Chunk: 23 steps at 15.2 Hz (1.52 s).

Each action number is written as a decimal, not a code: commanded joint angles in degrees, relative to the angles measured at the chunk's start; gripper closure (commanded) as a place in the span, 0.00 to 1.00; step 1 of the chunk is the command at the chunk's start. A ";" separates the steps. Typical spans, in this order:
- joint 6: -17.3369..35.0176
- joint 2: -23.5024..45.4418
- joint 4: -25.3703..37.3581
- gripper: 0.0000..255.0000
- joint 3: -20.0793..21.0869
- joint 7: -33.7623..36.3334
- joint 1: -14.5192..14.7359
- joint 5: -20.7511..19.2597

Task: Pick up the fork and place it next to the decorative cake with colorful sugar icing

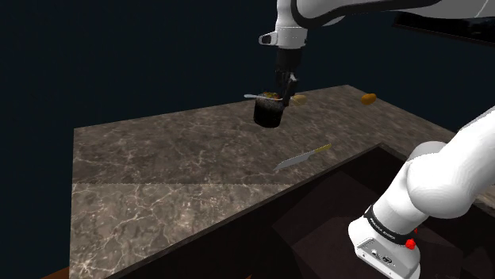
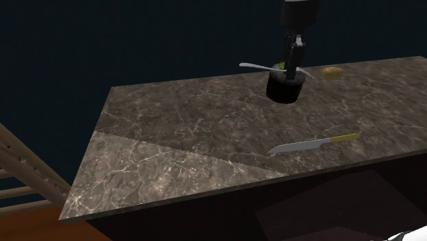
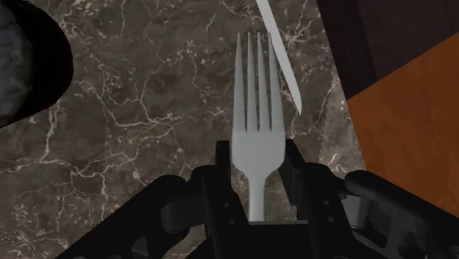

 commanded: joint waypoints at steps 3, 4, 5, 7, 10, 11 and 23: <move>0.27 -2.41 -2.55 1.00 -3.42 -5.38 -2.35 -1.63; 0.31 -2.93 -3.06 1.00 -4.28 -6.70 -2.95 -2.08; 0.35 -3.39 -3.51 1.00 -5.16 -8.02 -3.54 -2.56; 0.44 -4.14 -4.21 1.00 -6.93 -10.68 -4.72 -3.53; 0.60 -4.76 -4.75 1.00 -9.32 -14.22 -6.31 -4.86; 1.37 -4.71 -5.47 1.00 -9.35 -14.18 -6.31 -4.88; 10.76 -3.12 -13.28 1.00 -9.68 -13.77 -6.41 -5.06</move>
